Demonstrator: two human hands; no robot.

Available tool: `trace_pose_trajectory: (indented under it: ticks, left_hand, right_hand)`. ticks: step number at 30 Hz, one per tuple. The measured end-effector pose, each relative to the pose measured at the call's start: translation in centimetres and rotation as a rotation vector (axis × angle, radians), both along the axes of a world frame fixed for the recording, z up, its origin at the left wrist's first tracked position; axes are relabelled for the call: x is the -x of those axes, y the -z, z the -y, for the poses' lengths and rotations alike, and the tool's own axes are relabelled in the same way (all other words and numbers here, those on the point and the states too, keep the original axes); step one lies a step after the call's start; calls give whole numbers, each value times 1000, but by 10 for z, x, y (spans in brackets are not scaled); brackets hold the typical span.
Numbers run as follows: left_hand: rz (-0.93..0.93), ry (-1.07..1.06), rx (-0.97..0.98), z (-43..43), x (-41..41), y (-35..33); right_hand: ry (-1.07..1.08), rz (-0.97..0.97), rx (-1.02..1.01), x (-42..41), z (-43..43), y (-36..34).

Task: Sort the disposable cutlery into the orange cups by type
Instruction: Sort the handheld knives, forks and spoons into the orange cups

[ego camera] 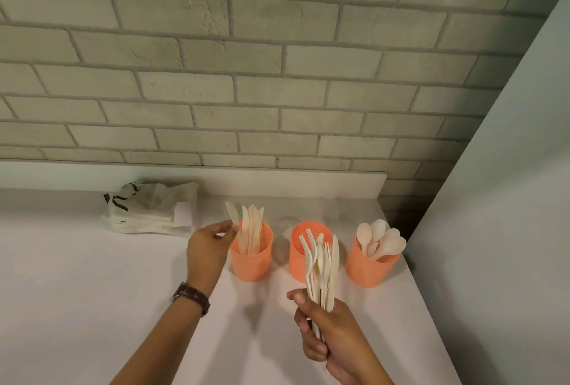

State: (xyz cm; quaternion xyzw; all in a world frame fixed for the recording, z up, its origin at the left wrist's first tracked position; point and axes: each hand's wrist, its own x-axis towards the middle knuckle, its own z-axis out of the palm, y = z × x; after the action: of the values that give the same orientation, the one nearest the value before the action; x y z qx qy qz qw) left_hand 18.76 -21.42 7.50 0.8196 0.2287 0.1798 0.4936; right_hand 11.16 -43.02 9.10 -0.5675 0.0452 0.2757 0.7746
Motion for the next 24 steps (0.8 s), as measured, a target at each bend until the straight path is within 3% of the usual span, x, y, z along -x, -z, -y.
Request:
trace_pose_trajectory:
  ticks: [7, 11, 14, 20, 24]
  left_hand:
    - [1, 92, 96, 29, 27, -6]
    - [-180, 547, 416, 59, 55, -25]
    - [-256, 806, 513, 66, 65, -30]
    - [-165, 695, 492, 66, 67, -44]
    - [-38, 334, 513, 47, 49, -54]
  right_hand:
    - [-57, 2, -44, -3, 6, -3]
    - [-168, -14, -167, -3, 8, -4]
    - [-224, -14, -198, -1, 6, -5]
    - [-265, 18, -72, 0, 5, -6]
    - [-220, 9, 9, 4, 3, -4]
